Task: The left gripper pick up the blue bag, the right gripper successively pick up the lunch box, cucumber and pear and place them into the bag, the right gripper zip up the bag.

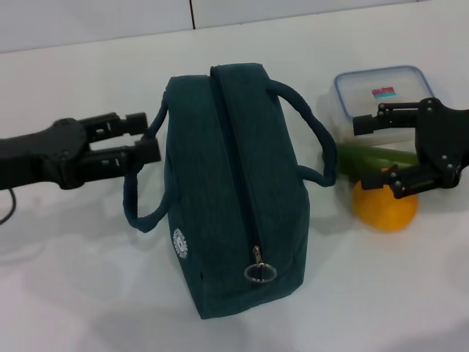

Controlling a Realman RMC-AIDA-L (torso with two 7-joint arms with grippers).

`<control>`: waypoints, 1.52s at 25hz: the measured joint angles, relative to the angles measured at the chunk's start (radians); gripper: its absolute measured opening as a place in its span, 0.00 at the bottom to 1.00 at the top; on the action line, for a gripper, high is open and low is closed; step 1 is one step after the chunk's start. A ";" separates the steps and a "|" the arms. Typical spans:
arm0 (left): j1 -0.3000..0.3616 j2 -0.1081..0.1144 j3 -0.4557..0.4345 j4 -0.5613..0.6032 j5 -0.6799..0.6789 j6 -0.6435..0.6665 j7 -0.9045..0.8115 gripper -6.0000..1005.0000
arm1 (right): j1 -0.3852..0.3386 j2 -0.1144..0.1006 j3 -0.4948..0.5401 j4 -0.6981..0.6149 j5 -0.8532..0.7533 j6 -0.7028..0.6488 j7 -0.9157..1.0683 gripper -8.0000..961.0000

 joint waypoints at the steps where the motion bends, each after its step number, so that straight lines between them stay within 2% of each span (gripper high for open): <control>1: -0.003 -0.005 0.000 0.000 0.006 0.000 0.005 0.79 | 0.001 0.000 0.000 0.000 0.000 0.000 0.000 0.89; 4: -0.007 -0.013 0.000 0.002 -0.008 0.000 0.024 0.79 | 0.006 0.000 0.000 0.000 -0.001 0.003 0.000 0.89; 8: -0.025 -0.020 0.000 0.011 -0.093 0.000 -0.001 0.79 | 0.004 -0.001 0.001 0.000 -0.002 0.004 -0.001 0.89; 14: -0.030 -0.063 0.000 -0.105 -0.264 -0.004 -0.005 0.79 | 0.007 -0.003 0.001 0.000 -0.007 0.004 -0.001 0.89; 31: -0.042 -0.065 -0.002 -0.274 -0.489 -0.023 0.006 0.79 | 0.010 -0.021 0.001 -0.008 -0.005 -0.003 0.019 0.89; 35: -0.039 -0.064 -0.002 -0.323 -0.594 -0.083 -0.022 0.79 | 0.020 -0.022 0.001 -0.014 -0.002 0.002 0.034 0.89; 38: -0.037 -0.066 -0.001 -0.329 -0.594 -0.092 -0.029 0.79 | 0.028 -0.021 0.001 -0.015 -0.004 0.003 0.035 0.89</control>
